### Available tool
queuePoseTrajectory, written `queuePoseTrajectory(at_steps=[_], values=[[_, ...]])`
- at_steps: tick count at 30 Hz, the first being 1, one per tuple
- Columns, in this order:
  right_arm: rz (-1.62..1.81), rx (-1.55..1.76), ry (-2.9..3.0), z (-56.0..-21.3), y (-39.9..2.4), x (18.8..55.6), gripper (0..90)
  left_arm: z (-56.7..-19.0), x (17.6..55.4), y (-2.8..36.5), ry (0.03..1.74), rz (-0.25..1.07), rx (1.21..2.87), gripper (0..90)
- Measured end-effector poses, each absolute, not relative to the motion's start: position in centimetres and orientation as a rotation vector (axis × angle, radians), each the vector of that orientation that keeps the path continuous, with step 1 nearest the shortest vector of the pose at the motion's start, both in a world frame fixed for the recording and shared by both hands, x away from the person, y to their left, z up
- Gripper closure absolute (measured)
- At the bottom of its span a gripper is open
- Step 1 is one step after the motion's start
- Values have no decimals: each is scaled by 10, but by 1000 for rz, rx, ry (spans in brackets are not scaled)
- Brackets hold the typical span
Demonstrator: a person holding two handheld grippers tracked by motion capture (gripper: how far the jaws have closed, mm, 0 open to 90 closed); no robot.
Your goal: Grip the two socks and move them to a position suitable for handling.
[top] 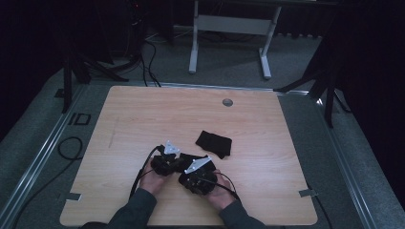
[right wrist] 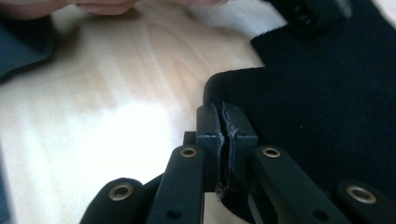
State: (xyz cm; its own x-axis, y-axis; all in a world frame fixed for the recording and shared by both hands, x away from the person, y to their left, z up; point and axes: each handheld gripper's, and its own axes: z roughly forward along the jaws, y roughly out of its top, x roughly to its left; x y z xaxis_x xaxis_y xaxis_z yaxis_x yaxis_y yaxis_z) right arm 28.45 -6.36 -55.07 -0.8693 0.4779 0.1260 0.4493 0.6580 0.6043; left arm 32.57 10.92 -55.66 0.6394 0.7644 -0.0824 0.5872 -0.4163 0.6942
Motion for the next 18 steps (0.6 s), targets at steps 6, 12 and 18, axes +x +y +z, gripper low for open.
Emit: queuePoseTrajectory(at_steps=[6,12,18], values=[[1080,803,2741,-532,-83,279,867,-556,325,109,1045,327,2154,891],[1159,844,2633,-505,-105,285,867,-556,326,109,1038,319,2156,885],[1244,943,2487,-479,-143,288,867,-556,327,111,1030,312,2164,881]])
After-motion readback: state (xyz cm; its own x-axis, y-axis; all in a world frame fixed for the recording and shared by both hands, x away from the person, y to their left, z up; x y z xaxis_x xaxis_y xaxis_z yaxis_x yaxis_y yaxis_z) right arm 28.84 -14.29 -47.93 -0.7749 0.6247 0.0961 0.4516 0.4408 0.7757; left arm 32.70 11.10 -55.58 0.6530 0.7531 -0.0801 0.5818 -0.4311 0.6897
